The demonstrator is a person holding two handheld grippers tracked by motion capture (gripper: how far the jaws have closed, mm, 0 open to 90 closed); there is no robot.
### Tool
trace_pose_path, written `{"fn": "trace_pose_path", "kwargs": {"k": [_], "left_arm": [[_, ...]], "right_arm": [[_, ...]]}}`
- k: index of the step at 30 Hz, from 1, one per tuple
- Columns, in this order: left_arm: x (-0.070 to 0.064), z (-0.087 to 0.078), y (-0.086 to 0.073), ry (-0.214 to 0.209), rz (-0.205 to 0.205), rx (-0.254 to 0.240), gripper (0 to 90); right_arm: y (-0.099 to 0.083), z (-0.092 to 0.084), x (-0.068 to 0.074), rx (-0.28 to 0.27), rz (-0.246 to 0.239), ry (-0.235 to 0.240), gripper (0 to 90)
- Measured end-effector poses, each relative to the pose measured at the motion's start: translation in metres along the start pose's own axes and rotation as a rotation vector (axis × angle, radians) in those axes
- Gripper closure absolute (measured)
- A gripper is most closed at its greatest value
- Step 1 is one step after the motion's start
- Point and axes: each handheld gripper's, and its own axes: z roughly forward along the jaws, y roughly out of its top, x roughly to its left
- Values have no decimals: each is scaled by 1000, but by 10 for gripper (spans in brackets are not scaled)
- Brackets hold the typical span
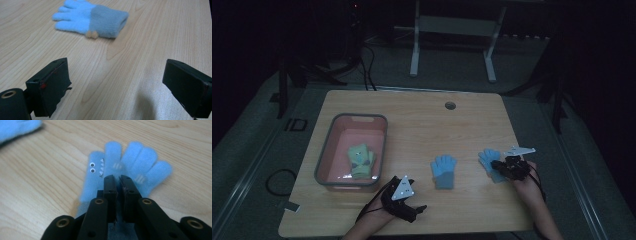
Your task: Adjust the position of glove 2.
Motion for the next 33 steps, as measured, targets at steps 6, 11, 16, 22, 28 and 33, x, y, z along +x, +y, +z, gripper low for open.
{"fn": "trace_pose_path", "kwargs": {"k": [6,11,16,22,28,33], "left_arm": [[0,0,1,2,1,-2,75],[0,0,1,5,2,-1,75],[-1,-1,1,4,3,-2,75],[-1,-1,1,5,5,-4,75],[-1,-1,1,7,11,-3,75],[-2,-1,1,7,10,-3,75]], "right_arm": [[11,-15,16,-35,100,-70,866],[25,-37,38,-94,156,-91,865],[33,-45,62,-113,184,-150,865],[31,-37,79,-94,235,-142,865],[27,-23,93,-79,248,-150,865],[25,-10,99,-58,252,-155,863]]}}
